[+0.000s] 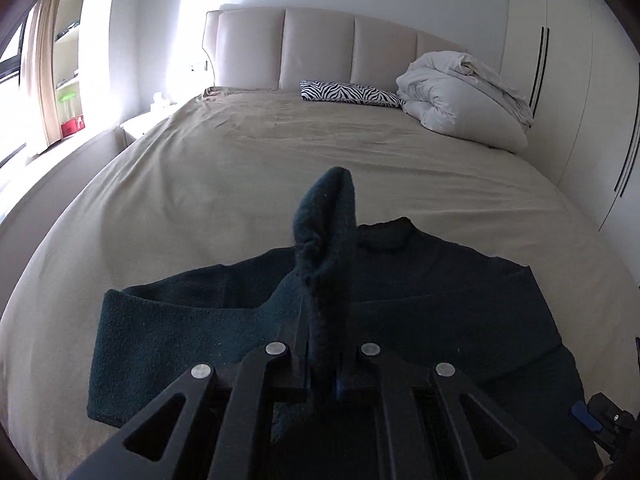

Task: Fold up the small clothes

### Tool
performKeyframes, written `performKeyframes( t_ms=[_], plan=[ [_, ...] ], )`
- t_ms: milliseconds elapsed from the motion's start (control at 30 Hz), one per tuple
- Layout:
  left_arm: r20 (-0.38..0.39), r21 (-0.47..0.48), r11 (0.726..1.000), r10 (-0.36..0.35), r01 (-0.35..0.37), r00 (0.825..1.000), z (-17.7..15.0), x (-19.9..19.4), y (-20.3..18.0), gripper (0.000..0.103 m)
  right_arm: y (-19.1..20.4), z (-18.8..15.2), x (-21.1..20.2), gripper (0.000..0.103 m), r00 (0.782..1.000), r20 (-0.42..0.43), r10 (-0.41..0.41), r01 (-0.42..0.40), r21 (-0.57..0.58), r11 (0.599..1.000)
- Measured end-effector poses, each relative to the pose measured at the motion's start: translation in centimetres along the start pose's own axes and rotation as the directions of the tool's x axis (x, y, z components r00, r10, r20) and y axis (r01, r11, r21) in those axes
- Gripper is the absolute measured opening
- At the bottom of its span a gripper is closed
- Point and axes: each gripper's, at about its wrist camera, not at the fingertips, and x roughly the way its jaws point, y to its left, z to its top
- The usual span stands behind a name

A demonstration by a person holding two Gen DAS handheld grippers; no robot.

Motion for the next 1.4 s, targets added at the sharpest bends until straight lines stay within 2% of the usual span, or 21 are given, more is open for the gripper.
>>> performKeyframes(
  t_ms=[67,133,167,233,267,300,400,567,667,767,867,933,1033,1067,1100,1167,1200,1233,1400],
  plan=[
    [-0.022,0.062,0.998,0.001,0.000,1.000,-1.1,1.1,-4.2,0.014,-1.4,0.4,-1.0,0.064,1.000,0.019,-0.009,0.009,0.018,1.000],
    [-0.059,0.117,0.993,-0.006,0.013,0.998,-2.2,2.5,-7.0,0.035,-2.6,0.8,-1.7,0.064,0.999,0.038,-0.028,0.027,0.032,0.999],
    [-0.079,0.134,0.991,-0.005,0.015,0.997,-2.7,3.0,-7.7,0.050,-3.1,1.0,-1.8,0.064,0.998,0.043,-0.040,0.039,0.037,0.999],
    [-0.092,0.131,0.991,-0.026,0.038,0.995,-3.4,3.2,-7.5,0.061,-3.6,1.2,-1.7,0.066,0.998,0.041,-0.053,0.051,0.047,0.998],
    [-0.096,0.120,0.992,-0.030,0.042,0.995,-3.6,2.9,-7.0,0.072,-3.8,1.3,-1.6,0.066,0.998,0.036,-0.056,0.054,0.046,0.997],
    [-0.107,0.101,0.994,-0.035,0.046,0.994,-3.9,2.5,-6.4,0.078,-3.8,1.4,-1.4,0.066,0.998,0.033,-0.060,0.059,0.042,0.997],
    [-0.103,0.019,0.993,-0.117,0.120,0.988,-4.1,0.1,-3.7,0.080,-3.4,1.7,-0.4,0.066,0.998,0.015,-0.064,0.064,0.027,0.998],
    [-0.050,-0.092,0.986,-0.145,0.140,0.988,-4.5,-3.4,2.5,0.089,0.1,3.2,3.0,0.066,0.998,-0.048,-0.046,0.043,-0.057,0.997],
    [-0.032,-0.176,0.970,-0.178,0.170,0.984,-5.1,-4.3,5.9,0.089,2.6,4.2,6.5,0.066,0.992,-0.121,-0.042,0.031,-0.097,0.995],
    [-0.032,-0.194,0.974,-0.126,0.118,0.992,-5.4,-4.4,8.9,0.087,4.8,4.8,10.5,0.066,0.981,-0.191,-0.040,0.014,-0.133,0.991],
    [-0.019,-0.261,0.961,-0.099,0.091,0.995,-5.5,-4.6,12.7,0.087,6.5,5.3,14.1,0.064,0.964,-0.261,-0.044,0.002,-0.159,0.987],
    [-0.006,-0.298,0.952,-0.076,0.071,0.997,-5.4,-4.8,15.1,0.087,6.9,5.7,16.3,0.063,0.953,-0.288,-0.090,0.042,-0.167,0.985],
    [0.001,-0.336,0.941,-0.047,0.044,0.999,-5.3,-4.9,18.1,0.087,7.1,6.1,19.6,0.049,0.933,-0.340,-0.119,0.064,-0.168,0.984],
    [-0.002,-0.346,0.938,-0.038,0.035,0.999,-5.3,-4.8,19.0,0.086,7.3,6.1,20.3,0.043,0.929,-0.344,-0.138,0.078,-0.181,0.980],
    [-0.006,-0.354,0.935,-0.029,0.025,1.000,-5.3,-4.7,19.7,0.085,7.7,6.1,21.0,0.033,0.926,-0.347,-0.146,0.078,-0.201,0.976],
    [-0.013,-0.370,0.929,-0.026,0.020,1.000,-5.2,-4.4,20.9,0.081,8.4,6.0,22.3,0.024,0.919,-0.361,-0.160,0.069,-0.252,0.965],
    [-0.019,-0.375,0.927,-0.028,0.019,0.999,-5.2,-4.1,21.4,0.079,8.6,5.9,22.7,0.013,0.917,-0.358,-0.176,0.076,-0.276,0.958],
    [-0.027,-0.377,0.926,-0.028,0.016,0.999,-5.2,-3.9,21.7,0.079,8.8,6.0,22.9,0.009,0.917,-0.355,-0.184,0.078,-0.292,0.953],
    [-0.066,-0.388,0.921,-0.052,0.023,0.996,-4.8,-1.9,22.2,0.071,8.5,8.1,21.3,0.007,0.933,-0.308,-0.185,0.087,-0.304,0.949]
  ],
)
